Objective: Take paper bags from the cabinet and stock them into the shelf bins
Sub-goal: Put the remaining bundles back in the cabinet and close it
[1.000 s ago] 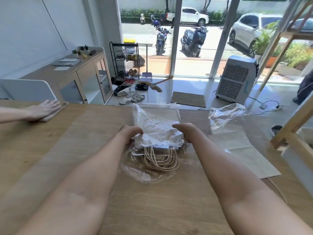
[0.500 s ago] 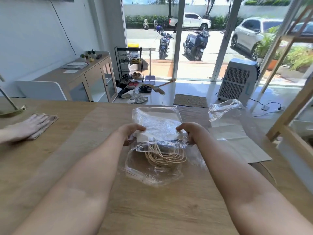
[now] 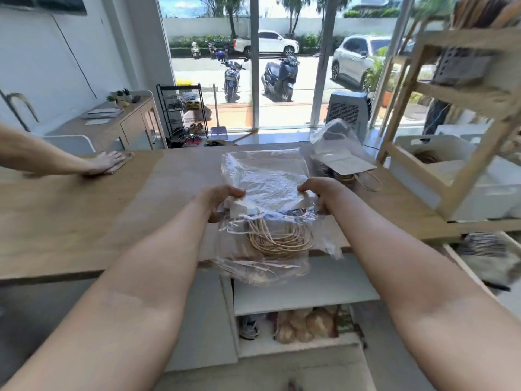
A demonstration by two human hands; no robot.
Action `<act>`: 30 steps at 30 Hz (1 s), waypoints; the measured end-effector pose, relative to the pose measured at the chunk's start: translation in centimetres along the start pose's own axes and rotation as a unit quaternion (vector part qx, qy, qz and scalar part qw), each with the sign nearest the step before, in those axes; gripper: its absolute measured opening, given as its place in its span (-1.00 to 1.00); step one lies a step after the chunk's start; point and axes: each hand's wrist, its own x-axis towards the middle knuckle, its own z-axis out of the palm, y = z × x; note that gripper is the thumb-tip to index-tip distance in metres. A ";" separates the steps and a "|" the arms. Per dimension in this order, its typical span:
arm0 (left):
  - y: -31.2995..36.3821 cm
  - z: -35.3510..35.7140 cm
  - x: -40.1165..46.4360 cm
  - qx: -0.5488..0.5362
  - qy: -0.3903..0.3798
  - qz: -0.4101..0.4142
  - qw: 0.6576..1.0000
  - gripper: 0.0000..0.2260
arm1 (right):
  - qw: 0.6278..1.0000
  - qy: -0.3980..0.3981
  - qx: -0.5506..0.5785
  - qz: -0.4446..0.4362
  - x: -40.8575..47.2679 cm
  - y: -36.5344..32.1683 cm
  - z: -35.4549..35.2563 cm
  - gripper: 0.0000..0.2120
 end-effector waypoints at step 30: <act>-23.1 21.6 -1.1 0.148 -0.164 -0.115 0.968 -0.71 | 0.889 0.030 0.343 0.302 -14.5 37.7 -4.0 -0.78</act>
